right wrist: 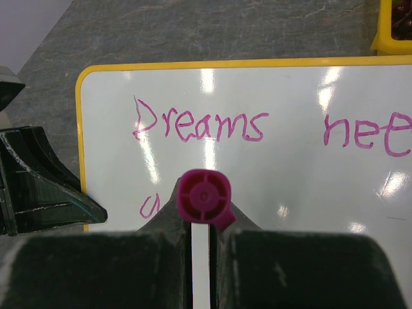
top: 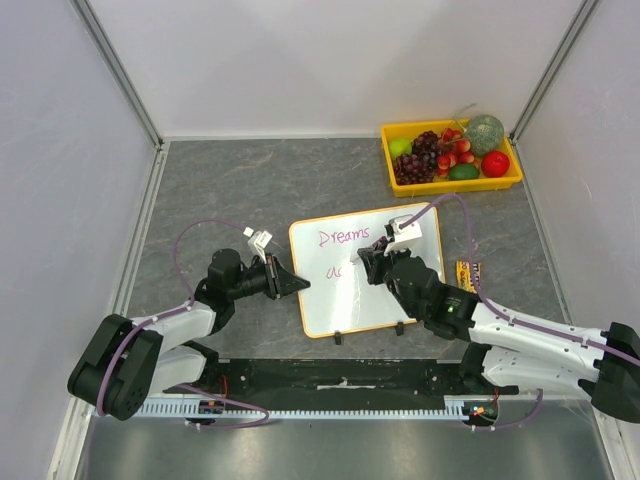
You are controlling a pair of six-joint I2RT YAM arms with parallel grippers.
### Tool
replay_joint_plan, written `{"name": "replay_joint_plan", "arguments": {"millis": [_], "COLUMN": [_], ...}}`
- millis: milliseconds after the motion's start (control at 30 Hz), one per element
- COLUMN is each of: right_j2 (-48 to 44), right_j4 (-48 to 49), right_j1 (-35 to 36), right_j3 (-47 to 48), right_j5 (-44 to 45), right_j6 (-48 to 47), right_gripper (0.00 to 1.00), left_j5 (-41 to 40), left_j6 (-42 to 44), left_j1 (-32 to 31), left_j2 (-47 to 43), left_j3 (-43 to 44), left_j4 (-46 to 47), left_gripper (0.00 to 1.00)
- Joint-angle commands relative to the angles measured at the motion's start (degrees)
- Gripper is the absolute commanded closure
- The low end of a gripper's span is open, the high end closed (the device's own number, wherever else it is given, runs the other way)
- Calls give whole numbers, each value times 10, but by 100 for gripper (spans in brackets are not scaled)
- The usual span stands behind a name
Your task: Write a sentence on the whiteboard
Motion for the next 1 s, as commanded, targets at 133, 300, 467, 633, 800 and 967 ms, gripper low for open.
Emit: {"name": "replay_joint_plan", "arguments": {"millis": [133,300,467,633,800,967], "right_j2": [-7,-11,-15,-26,-33,-42], "right_j4": [7,-1,-7,-10,-19,-27], "right_j1": [-4,-4,-4,-4,-4,-4], "right_j3": [5,-10,-25,-43,-55,-61], "right_j5": [4,-6,-18,-28,-33,-27], "right_j6": [5,15,28,41,47,48], "right_gripper": [100,100,100,100,100,100], "left_j5": [-42,-42,-43,-43,-43,-43], "left_j6": [55,57,55,56,57,55], "left_j1": [-2,-1,-2,-2,-2,-1], "left_j2": [4,6,6,6,6,5], "left_j3": [1,1,1,1,1,1], "left_j4": [-31,-30,-31,-30,-31,-30], "left_gripper": [98,98,98,98,98,98]}}
